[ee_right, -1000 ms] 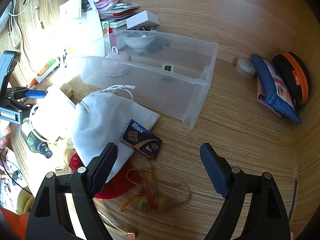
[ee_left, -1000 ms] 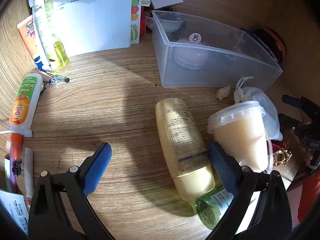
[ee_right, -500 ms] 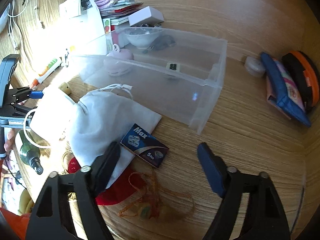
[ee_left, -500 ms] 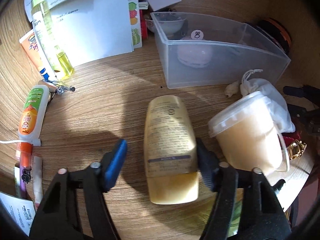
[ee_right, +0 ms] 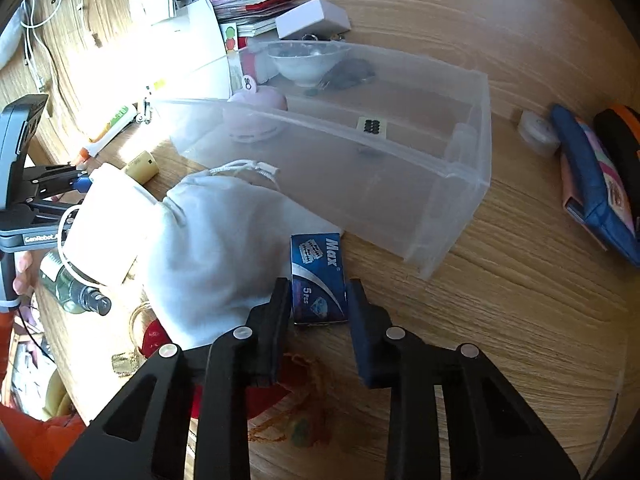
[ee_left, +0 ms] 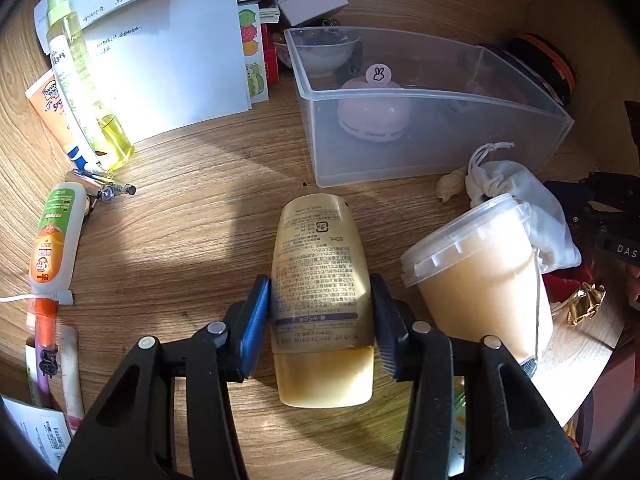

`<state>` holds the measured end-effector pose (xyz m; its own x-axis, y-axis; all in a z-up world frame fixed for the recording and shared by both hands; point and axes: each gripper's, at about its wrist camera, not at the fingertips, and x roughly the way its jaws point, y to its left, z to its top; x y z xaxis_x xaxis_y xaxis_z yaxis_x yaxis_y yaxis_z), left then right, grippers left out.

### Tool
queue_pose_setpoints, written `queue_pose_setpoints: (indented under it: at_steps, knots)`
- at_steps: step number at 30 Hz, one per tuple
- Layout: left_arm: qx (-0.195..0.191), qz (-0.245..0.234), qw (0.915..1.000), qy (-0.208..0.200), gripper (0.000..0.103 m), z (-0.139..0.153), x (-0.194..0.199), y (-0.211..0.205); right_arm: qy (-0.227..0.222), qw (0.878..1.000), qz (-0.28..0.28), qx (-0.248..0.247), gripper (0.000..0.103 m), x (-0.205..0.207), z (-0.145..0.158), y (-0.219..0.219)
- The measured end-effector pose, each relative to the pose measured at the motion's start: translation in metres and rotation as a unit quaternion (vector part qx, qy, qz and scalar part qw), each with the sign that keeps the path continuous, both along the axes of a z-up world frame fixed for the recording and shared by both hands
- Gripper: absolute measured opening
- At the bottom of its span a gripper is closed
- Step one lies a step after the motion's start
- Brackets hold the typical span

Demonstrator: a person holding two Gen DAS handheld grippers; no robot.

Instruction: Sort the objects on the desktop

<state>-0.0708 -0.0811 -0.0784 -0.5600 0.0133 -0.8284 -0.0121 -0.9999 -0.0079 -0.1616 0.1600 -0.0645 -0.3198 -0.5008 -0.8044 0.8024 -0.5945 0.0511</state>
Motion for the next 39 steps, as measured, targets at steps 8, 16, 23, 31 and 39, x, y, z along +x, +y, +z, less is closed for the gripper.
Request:
queue_pose_setpoints:
  at_steps: [8, 16, 23, 31, 39]
  knots:
    - [0.005, 0.003, 0.9997, 0.023, 0.041, 0.018, 0.000, -0.008, 0.003, 1.000, -0.010, -0.021, 0.025, -0.003, 0.016, 0.009]
    - [0.022, 0.013, 0.9996, 0.007, 0.026, 0.016, -0.019, -0.024, 0.008, 1.000, -0.008, -0.028, 0.025, -0.002, 0.023, 0.007]
    - [0.013, 0.018, 0.9997, -0.007, 0.026, 0.001, -0.032, -0.027, 0.005, 1.000, -0.003, -0.017, 0.025, -0.005, 0.015, 0.001]
    - [-0.023, 0.013, 0.9996, 0.008, 0.026, 0.000, -0.035, -0.013, -0.006, 1.000, -0.023, -0.005, 0.025, -0.013, -0.002, -0.011]
    - [0.043, 0.036, 0.9978, 0.036, 0.026, 0.017, -0.020, -0.036, 0.011, 0.998, -0.033, -0.044, 0.025, -0.005, 0.024, 0.003]
